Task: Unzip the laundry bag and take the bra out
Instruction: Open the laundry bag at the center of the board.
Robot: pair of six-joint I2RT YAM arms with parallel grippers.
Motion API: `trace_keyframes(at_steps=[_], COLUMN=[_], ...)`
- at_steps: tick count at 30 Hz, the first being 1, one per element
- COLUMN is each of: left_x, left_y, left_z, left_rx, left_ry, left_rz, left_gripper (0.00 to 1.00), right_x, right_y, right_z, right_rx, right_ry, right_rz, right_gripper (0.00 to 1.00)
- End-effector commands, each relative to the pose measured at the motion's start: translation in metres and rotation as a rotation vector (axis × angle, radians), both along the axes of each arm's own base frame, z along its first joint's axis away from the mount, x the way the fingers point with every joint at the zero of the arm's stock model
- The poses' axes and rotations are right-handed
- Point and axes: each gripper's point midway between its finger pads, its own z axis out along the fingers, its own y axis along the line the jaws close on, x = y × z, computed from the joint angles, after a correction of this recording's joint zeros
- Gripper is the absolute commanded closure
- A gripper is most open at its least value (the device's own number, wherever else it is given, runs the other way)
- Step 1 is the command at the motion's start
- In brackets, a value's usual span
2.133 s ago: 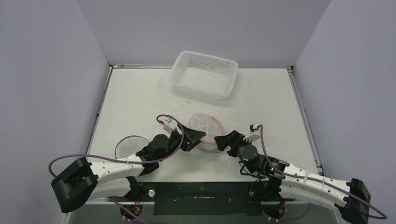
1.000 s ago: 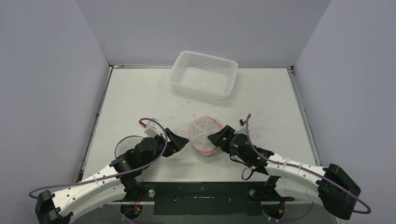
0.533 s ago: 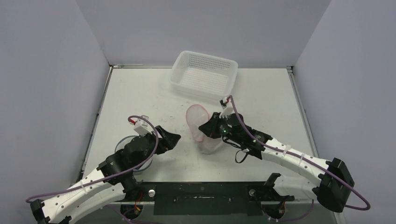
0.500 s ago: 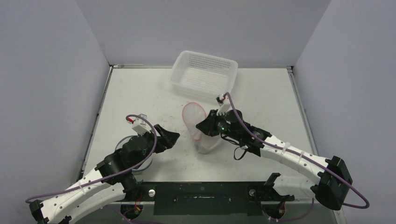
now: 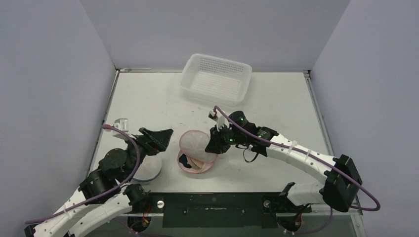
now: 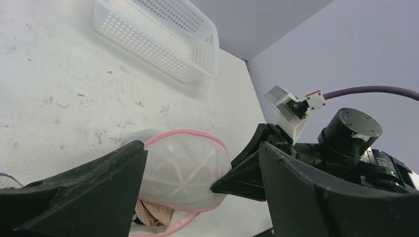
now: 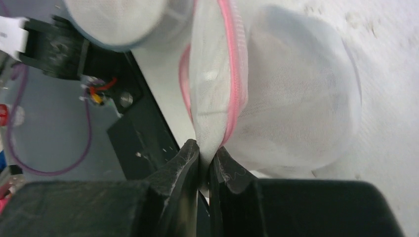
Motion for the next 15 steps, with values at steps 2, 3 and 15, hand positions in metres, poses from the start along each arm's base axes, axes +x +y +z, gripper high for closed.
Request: trace_keyframes(at_steps=[2,3,15], left_x=[0.001,0.001,0.01], left_y=[-0.022,-0.029,-0.058], left_z=[-0.032,-0.037,-0.097], left_rx=[0.058,0.069,0.208], left_ry=[0.02,0.028,0.171], left_rz=[-0.085,-0.11,-0.184], left_gripper=[0.17,0.17,0.13], right_x=[0.005,0.005,0.014], right_y=[-0.049,-0.055,-0.096], right_z=[-0.054,-0.058,-0.041], right_rx=[-0.154,-0.164,-0.214], right_ry=[-0.006,-0.002,-0.078], right_rz=[-0.099,-0.116,-0.299], right_gripper=[0.95,0.92,0.37])
